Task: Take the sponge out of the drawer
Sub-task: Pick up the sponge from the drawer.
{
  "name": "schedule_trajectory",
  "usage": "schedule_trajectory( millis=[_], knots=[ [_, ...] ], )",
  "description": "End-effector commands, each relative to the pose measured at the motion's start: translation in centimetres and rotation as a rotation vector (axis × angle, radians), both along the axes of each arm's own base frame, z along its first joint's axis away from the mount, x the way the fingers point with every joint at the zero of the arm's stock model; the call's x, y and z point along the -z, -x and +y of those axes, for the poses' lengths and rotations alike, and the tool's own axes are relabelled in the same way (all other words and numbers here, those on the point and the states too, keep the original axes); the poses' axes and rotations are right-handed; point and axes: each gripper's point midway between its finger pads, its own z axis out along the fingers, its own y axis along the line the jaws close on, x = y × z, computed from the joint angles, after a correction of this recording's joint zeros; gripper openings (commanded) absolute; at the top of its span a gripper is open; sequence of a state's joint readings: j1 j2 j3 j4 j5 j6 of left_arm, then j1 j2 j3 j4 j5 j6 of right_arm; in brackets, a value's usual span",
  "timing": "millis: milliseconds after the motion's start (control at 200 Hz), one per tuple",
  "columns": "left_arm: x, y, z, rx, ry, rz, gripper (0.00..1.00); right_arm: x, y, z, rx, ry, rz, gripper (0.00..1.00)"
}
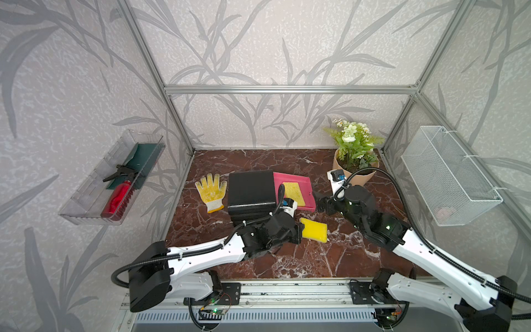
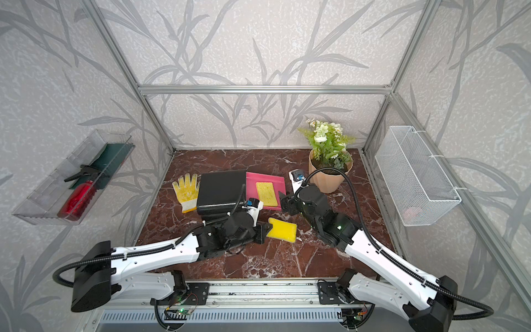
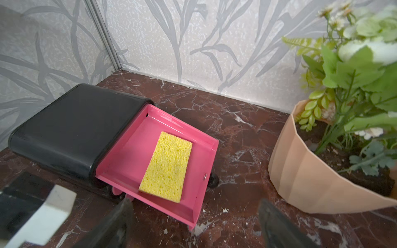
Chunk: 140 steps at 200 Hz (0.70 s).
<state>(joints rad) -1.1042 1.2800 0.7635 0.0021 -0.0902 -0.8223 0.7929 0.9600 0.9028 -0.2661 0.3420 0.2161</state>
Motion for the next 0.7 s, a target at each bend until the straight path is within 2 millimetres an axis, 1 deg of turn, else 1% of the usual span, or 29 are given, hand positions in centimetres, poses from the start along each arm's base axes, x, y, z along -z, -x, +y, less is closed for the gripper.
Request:
schedule_trajectory(
  millis=[0, 105, 230, 275, 345, 475, 695],
  knots=[
    [-0.6, -1.4, -1.3, -0.099, 0.037, -0.061, 0.0, 1.0, 1.2, -2.1, 0.071, -0.047, 0.054, 0.9],
    [0.6, -2.1, -2.7, -0.12, 0.018, -0.055, 0.0, 1.4, 2.6, -3.7, 0.094, -0.066, 0.058, 0.9],
    [1.8, -3.0, -5.2, -0.115, -0.007, -0.042, 0.0, 1.7, 3.9, -5.7, 0.126, -0.082, 0.048, 0.9],
    [2.4, -3.1, -6.1, -0.105, -0.019, -0.022, 0.0, 1.8, 4.3, -6.3, 0.138, -0.083, 0.046, 0.91],
    [3.4, -3.1, -6.8, -0.101, -0.04, 0.014, 0.0, 2.0, 4.7, -7.0, 0.149, -0.078, 0.045, 0.9],
    [4.8, -3.2, -7.7, -0.105, -0.072, 0.06, 0.0, 2.6, 5.1, -7.6, 0.157, -0.074, 0.048, 0.91],
    [7.0, -3.8, -8.5, -0.118, -0.079, 0.141, 0.0, 2.5, 5.3, -7.8, 0.157, -0.081, 0.046, 0.91]
  ],
)
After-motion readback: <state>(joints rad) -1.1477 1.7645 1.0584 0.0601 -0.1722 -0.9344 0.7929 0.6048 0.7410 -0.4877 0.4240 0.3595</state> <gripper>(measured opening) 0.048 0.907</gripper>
